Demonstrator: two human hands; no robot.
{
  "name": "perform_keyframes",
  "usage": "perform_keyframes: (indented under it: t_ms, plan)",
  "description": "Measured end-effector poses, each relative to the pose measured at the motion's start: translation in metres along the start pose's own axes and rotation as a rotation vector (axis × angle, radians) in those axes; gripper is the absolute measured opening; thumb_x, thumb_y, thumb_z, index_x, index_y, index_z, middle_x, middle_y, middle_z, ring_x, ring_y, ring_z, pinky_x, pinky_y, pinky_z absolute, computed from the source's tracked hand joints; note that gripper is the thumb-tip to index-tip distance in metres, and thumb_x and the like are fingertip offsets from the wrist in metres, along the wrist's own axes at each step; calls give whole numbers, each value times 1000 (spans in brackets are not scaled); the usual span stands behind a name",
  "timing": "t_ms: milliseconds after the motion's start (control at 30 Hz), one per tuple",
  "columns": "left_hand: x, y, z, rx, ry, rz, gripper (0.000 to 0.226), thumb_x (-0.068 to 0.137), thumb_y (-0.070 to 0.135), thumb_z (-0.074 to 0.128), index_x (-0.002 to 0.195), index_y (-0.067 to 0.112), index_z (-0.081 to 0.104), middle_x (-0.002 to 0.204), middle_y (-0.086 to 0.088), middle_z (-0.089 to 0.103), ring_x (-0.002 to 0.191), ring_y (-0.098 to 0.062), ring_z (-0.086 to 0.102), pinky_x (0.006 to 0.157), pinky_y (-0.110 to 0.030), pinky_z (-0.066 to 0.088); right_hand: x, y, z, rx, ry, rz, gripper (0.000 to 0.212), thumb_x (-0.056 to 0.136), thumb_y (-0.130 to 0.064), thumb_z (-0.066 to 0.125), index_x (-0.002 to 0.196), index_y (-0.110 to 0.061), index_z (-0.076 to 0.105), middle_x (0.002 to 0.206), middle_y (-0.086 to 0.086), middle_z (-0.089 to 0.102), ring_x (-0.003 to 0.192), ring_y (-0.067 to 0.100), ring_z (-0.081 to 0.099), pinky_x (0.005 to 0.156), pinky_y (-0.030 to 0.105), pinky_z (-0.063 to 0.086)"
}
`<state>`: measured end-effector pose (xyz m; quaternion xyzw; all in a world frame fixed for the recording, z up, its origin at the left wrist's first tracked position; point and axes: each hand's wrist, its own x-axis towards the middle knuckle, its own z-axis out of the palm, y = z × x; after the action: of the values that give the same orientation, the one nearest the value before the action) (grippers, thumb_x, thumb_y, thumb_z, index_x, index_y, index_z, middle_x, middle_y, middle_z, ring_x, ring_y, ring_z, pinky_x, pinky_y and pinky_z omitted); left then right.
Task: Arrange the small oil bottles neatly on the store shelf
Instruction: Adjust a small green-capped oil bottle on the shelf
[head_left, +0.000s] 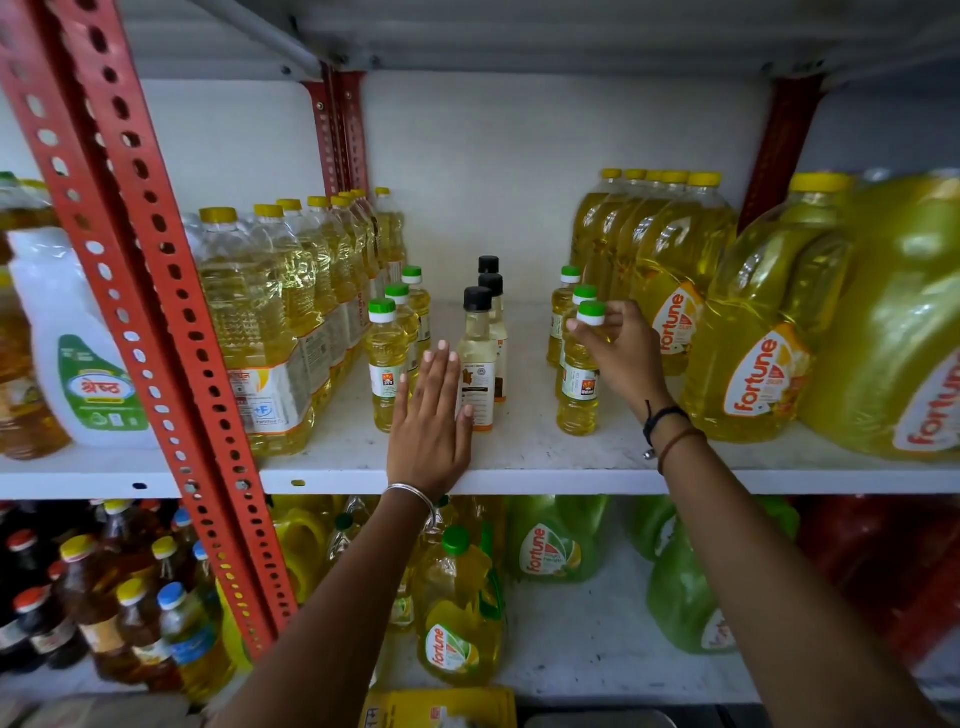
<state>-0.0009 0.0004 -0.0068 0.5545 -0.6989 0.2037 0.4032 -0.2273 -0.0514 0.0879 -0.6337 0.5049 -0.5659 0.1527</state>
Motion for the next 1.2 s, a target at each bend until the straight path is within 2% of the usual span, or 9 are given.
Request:
perform_keyframes:
  t_ms: [67, 233, 467, 700, 867, 967, 1100, 1200]
  plan:
    - [0, 0, 0, 0, 4, 0, 58, 100, 36, 23, 152, 11, 13, 160, -4, 10, 148, -16, 2, 120, -41, 2, -1, 1, -1, -3, -27, -20, 28, 81, -39, 68, 98, -19, 60, 97, 2, 66, 91, 17, 62, 76, 30, 48]
    - [0, 0, 0, 1, 8, -1, 58, 100, 35, 24, 152, 10, 15, 159, -3, 9, 148, -13, -1, 119, -39, -1, -1, -5, -8, -24, -54, -29, 29, 81, -37, 69, 98, -14, 64, 98, 9, 71, 90, 21, 65, 80, 35, 53]
    - [0, 1, -2, -10, 9, -1, 58, 100, 35, 24, 152, 10, 16, 159, -3, 9, 147, -10, -4, 119, -39, -2, -21, -13, -25, -6, -48, -62, 28, 79, -33, 72, 99, -14, 66, 88, 0, 68, 85, 14, 65, 74, 25, 50]
    - [0, 2, -2, -11, -12, 0, 58, 100, 35, 23, 152, 9, 18, 159, -3, 9, 148, -13, -2, 120, -43, 3, -38, -19, -38, -12, -27, -84, 27, 80, -30, 71, 101, -13, 67, 89, -1, 68, 82, 9, 63, 65, 10, 45]
    - [0, 2, -3, -17, -28, -7, 59, 100, 36, 23, 152, 10, 17, 159, -3, 9, 148, -14, 1, 120, -43, 3, -42, -23, -40, -9, -33, -76, 27, 81, -30, 71, 101, -13, 67, 90, -1, 68, 84, 9, 64, 66, 13, 45]
    - [-1, 2, -4, -21, -38, -8, 59, 100, 36, 23, 152, 9, 18, 159, -3, 10, 148, -16, 3, 119, -44, 5, -43, -24, -41, -3, -34, -81, 25, 80, -29, 71, 100, -14, 67, 88, -2, 67, 80, 5, 62, 62, 5, 44]
    - [-1, 3, -5, -27, -52, -7, 59, 100, 36, 22, 152, 9, 20, 159, -3, 10, 148, -18, 7, 119, -44, 5, -44, -25, -42, -6, -45, -64, 28, 80, -31, 71, 101, -13, 66, 94, 2, 70, 87, 12, 65, 68, 15, 46]
    - [0, 3, -7, -23, -67, -4, 59, 99, 36, 21, 152, 9, 20, 159, -3, 10, 148, -18, 6, 120, -44, 4, -46, -25, -41, -3, -45, -63, 32, 80, -31, 71, 104, -11, 65, 100, 7, 71, 91, 14, 65, 69, 15, 46]
